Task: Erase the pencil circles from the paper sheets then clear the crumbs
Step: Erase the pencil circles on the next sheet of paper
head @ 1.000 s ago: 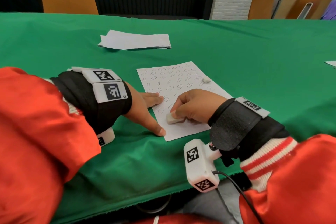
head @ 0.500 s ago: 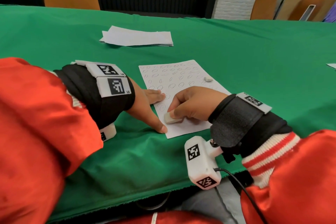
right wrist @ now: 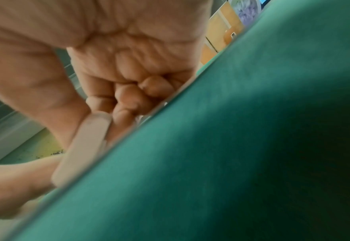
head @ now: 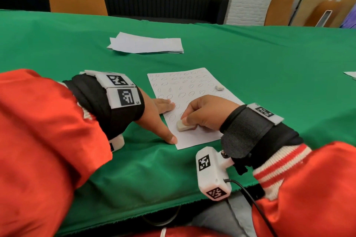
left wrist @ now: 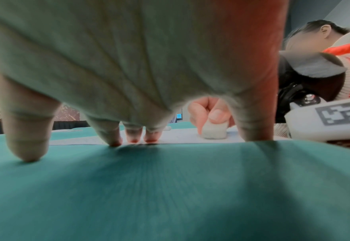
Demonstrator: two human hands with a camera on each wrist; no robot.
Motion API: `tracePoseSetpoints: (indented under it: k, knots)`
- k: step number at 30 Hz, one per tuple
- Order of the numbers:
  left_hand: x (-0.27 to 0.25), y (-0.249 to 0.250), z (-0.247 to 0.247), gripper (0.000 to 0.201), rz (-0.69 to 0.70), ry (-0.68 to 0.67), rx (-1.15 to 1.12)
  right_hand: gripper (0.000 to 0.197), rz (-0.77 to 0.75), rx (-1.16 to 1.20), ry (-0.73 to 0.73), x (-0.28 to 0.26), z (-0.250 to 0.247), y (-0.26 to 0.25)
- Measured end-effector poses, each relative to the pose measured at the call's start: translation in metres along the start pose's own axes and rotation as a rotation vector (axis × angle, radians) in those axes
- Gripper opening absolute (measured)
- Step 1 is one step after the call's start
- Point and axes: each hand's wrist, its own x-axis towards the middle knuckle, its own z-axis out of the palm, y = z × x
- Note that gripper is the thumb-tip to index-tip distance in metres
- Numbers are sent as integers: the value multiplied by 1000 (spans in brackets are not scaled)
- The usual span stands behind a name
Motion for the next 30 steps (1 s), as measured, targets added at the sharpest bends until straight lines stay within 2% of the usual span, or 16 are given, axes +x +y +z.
tracePoseSetpoints:
  k: [2, 6, 10, 14, 18, 22, 24, 28, 30]
  knots:
    - [-1, 1, 0, 105, -1, 2, 1, 3, -11, 12, 32, 0, 1, -1]
    - [-1, 1, 0, 105, -10, 0, 16, 1, -45, -16, -49, -4, 3, -7]
    - [-2, 1, 0, 104, -10, 2, 18, 3, -40, -12, 76, -1, 5, -8]
    - [-2, 2, -1, 104, -15, -7, 31, 5, -54, -28, -41, -3, 4, -8]
    - [-2, 3, -2, 104, -23, -14, 52, 2, -52, 18, 78, -1, 7, -5]
    - [-2, 3, -1, 105, -26, -16, 50, 3, -68, -12, -38, -3, 3, -5]
    - [-2, 3, -1, 105, -28, -10, 50, 4, -71, 7, -43, -5, 2, -5]
    - [-4, 7, -5, 101, -18, -3, 19, 8, -70, 285, 154, -5, -2, 5]
    - [-7, 10, -8, 98, -21, 10, 15, 21, -26, 530, 238, -5, -8, 11]
